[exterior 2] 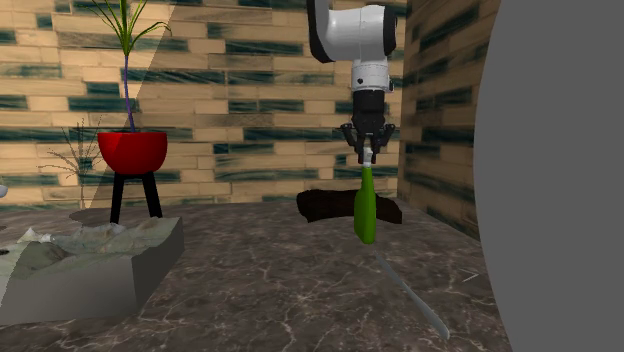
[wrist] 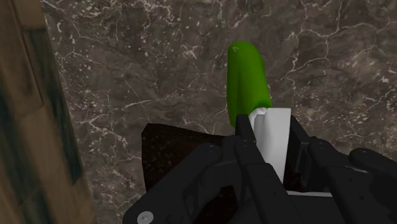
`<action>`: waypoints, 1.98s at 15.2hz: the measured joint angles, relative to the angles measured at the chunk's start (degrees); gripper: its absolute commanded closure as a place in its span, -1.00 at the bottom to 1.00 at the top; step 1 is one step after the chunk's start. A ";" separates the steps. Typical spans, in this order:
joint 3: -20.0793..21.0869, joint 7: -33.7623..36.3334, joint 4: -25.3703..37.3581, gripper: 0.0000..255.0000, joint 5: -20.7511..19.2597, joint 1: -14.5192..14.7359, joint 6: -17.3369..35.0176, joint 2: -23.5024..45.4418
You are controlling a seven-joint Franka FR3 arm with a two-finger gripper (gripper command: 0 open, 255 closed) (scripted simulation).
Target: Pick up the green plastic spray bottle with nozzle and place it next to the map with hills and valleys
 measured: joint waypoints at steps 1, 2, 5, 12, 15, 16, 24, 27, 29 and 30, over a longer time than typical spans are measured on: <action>0.00 0.00 0.01 1.00 0.00 0.00 0.00 0.00; 0.00 0.00 0.01 1.00 0.00 0.00 -0.01 0.00; 0.00 0.00 0.02 1.00 0.00 0.00 -0.01 0.01; -0.10 0.30 3.40 1.00 -0.18 -0.21 -3.65 -0.28; -0.22 0.27 5.29 1.00 -0.30 -0.46 -5.83 -0.61; -0.22 0.28 6.45 1.00 -0.25 -0.62 -6.72 -0.35; -0.27 0.63 13.51 1.00 -0.18 -1.37 -13.16 0.21; -0.20 0.72 17.75 1.00 0.10 -2.04 -16.18 1.40; -0.17 0.82 20.36 1.00 0.24 -2.42 -18.22 1.94; -0.14 0.89 21.72 1.00 0.33 -2.61 -19.23 2.28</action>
